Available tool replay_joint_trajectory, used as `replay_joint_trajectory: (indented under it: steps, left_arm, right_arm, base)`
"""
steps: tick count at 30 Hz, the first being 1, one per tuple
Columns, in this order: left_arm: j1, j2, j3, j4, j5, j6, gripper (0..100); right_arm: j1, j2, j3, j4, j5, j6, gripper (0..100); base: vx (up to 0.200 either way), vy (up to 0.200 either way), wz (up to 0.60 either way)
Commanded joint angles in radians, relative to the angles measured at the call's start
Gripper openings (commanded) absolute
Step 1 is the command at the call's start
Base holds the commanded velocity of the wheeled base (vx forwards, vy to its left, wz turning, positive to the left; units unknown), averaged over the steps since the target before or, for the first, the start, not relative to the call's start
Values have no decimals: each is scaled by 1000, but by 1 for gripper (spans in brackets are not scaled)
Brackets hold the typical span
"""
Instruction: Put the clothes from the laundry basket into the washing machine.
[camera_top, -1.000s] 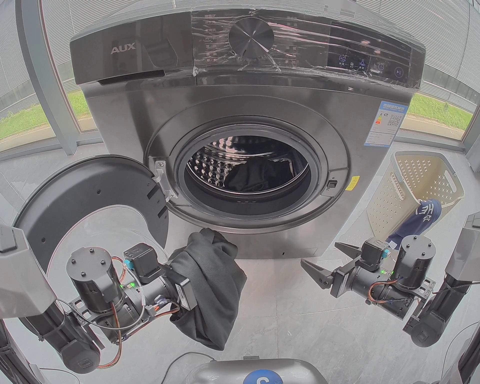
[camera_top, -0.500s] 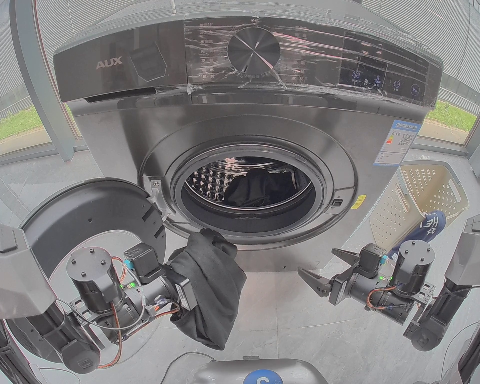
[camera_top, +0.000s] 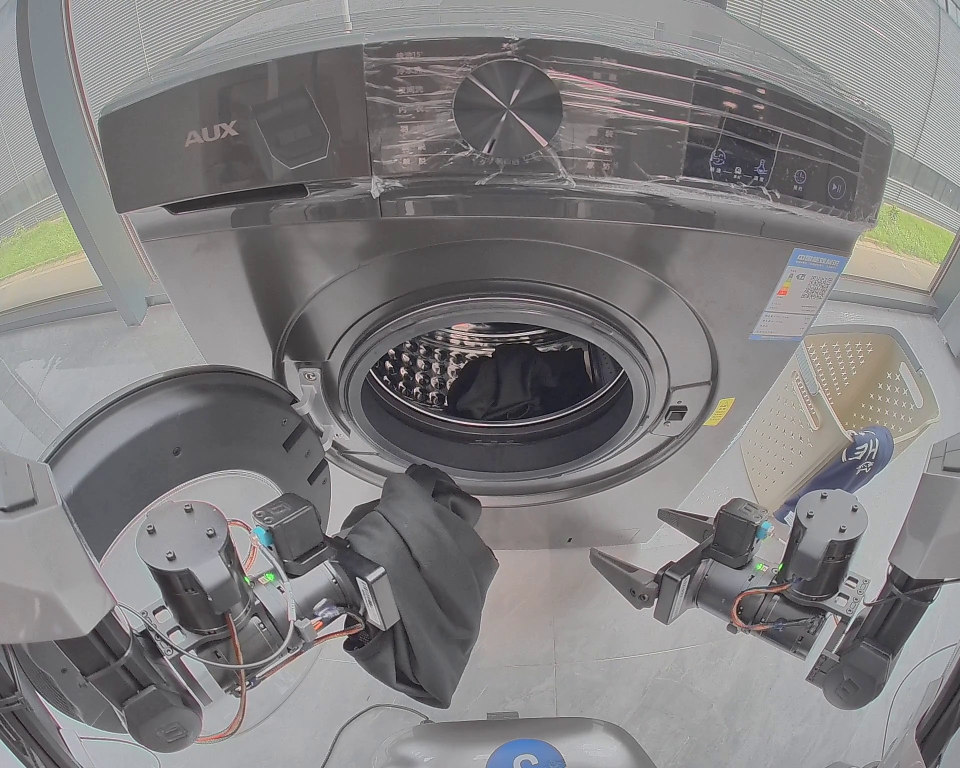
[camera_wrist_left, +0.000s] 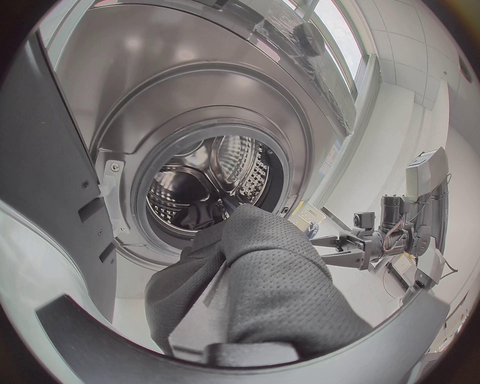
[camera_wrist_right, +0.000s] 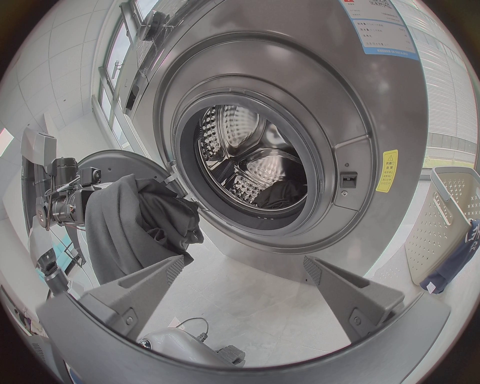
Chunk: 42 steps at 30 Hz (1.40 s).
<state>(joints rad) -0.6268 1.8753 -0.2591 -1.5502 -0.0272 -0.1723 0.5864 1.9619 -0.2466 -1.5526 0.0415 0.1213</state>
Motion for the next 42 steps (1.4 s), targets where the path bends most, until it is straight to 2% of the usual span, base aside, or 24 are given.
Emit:
replay_joint_trajectory:
  steps: [1,7,16,21,25,27,29,32,35,42]
  left_arm:
    - [-27,4,8,-1,0,-4,0]
    - [-34,4,8,-1,0,-12,0]
    - [-40,5,9,-1,0,-12,0]
    - [-68,8,14,-1,0,-12,0]
    - [-106,19,-34,-1,1,-13,0]
    - [-120,34,-77,1,1,-10,0]
    - [-139,110,-158,1,10,7,0]
    - [-128,159,-219,1,7,31,0]
    - [-88,257,-341,1,1,57,0]
    - [-79,409,-591,4,13,40,0]
  right_arm:
    - [12,3,1,-18,0,1,100]
    - [12,3,4,-18,0,0,100]
    - [21,6,7,-18,-2,1,100]
    - [38,9,9,-18,-2,1,100]
    - [61,9,23,-18,-2,1,100]
    - [62,11,29,-17,0,1,100]
    - [76,9,53,-18,1,1,100]
    - [82,8,66,-17,1,1,100]
    - [98,5,105,-17,3,-2,100]
    - [82,-14,147,-17,5,-9,100]
  base:
    - [0,0,0]
    - [200,0,0]
    - [0,0,0]
    - [0,0,0]
    - [0,0,0]
    - [0,0,0]
    - [0,0,0]
    - [0,0,0]
    - [0,0,0]
    - [0,0,0]
